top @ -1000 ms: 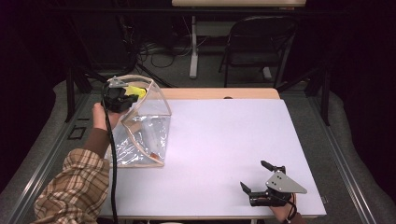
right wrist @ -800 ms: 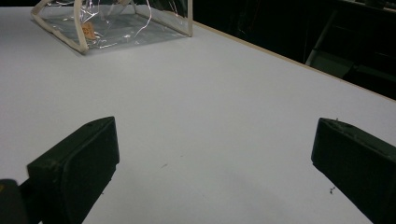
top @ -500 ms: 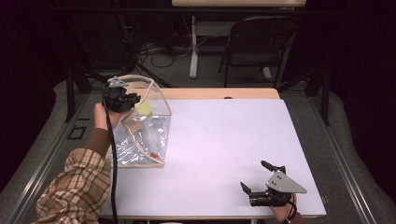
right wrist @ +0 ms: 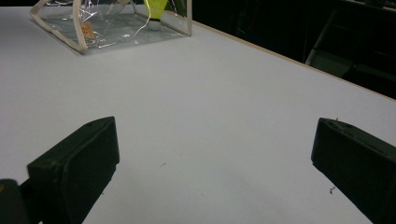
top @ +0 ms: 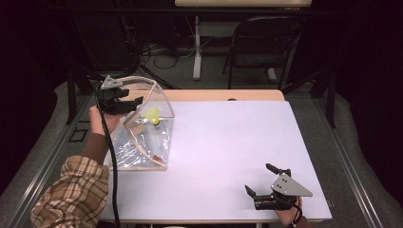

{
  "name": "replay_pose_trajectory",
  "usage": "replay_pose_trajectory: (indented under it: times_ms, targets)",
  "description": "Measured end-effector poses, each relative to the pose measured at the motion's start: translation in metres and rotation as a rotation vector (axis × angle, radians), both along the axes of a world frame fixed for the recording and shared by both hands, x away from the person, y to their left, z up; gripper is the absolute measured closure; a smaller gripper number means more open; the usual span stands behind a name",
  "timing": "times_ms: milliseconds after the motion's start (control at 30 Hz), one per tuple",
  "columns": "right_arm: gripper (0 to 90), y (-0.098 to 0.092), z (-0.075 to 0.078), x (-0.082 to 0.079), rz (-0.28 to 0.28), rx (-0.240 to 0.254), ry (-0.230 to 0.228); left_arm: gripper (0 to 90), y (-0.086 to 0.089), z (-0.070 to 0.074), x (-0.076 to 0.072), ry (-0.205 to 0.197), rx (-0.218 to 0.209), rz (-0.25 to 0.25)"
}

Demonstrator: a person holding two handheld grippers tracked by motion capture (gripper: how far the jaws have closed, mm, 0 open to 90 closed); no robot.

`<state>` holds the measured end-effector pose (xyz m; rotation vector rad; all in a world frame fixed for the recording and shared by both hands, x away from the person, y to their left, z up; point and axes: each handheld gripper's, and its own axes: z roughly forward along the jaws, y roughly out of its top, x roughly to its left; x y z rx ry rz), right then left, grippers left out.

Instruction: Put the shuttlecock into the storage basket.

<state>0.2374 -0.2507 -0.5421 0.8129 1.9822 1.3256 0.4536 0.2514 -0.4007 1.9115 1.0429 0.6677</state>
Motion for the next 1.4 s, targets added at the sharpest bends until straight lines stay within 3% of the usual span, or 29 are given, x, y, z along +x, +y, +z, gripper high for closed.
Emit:
replay_pose_trajectory:
  times_ms: [167, 533, 867, 1100, 1400]
  targets:
    - [0.4, -0.001, 0.0, 0.0, -0.001, 0.0, 0.001, 16.2, 0.0, 0.003, -0.004, -0.011, -0.005, 0.009]
    - [0.4, -0.003, -0.001, 0.0, -0.01, 0.012, 0.007, 2.4, 0.0, 0.01, -0.019, -0.036, -0.051, -0.001]
    - [0.4, -0.003, -0.001, -0.002, -0.009, 0.008, 0.002, 0.2, 0.001, 0.013, -0.039, -0.088, -0.053, 0.007]
    - [0.4, -0.001, 0.0, -0.004, -0.011, 0.0, 0.002, 0.2, 0.0, 0.007, -0.051, -0.105, -0.043, 0.004]
    - [0.4, -0.001, 0.001, -0.004, -0.012, -0.003, 0.0, 0.0, 0.0, 0.006, -0.08, -0.17, -0.065, -0.004]
